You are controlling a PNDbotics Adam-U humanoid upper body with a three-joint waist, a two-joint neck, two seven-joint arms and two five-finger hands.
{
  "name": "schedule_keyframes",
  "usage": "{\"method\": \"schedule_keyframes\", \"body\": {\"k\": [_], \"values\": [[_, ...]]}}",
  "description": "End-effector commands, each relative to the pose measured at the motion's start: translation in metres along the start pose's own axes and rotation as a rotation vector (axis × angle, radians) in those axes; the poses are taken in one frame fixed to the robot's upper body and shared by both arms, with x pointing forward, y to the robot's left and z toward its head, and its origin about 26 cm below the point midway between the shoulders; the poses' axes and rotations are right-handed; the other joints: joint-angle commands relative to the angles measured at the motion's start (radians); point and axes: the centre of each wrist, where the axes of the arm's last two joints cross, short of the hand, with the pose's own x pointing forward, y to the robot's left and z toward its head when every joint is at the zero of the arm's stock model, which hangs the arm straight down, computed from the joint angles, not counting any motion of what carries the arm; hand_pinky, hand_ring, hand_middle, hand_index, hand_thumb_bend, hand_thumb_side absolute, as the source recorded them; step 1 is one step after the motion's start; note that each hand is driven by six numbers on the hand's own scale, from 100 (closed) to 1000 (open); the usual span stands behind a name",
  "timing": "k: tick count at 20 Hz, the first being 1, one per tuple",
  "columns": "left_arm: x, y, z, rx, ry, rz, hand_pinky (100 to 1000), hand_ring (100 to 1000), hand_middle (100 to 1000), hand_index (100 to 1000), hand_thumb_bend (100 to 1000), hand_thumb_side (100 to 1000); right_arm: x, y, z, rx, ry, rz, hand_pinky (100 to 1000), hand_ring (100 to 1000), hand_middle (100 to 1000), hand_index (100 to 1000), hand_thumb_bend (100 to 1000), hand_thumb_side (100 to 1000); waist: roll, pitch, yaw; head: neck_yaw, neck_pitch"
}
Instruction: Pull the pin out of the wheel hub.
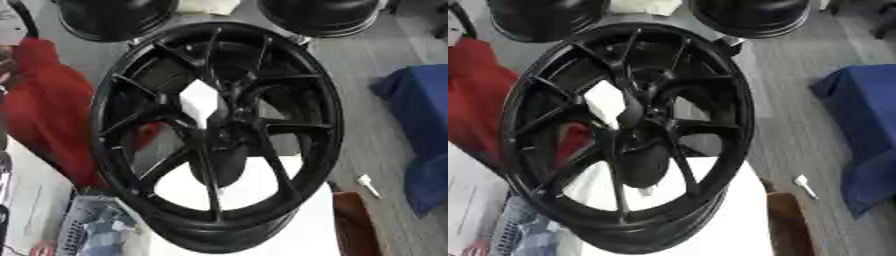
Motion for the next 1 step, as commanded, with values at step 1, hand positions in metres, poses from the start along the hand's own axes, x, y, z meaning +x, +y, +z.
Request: {"method": "schedule_keyframes", "body": {"k": [1], "values": [[0.0124, -0.0020, -0.0031, -0.013, -0.046, 0.004, 830, 817, 724, 839, 330, 738, 0.0164, 0.0072, -0.0093, 0.017, -0.030, -0.083, 865, 688, 720, 807, 100, 621, 0.000, -0.010, 0.003, -0.003, -0.002]]}}
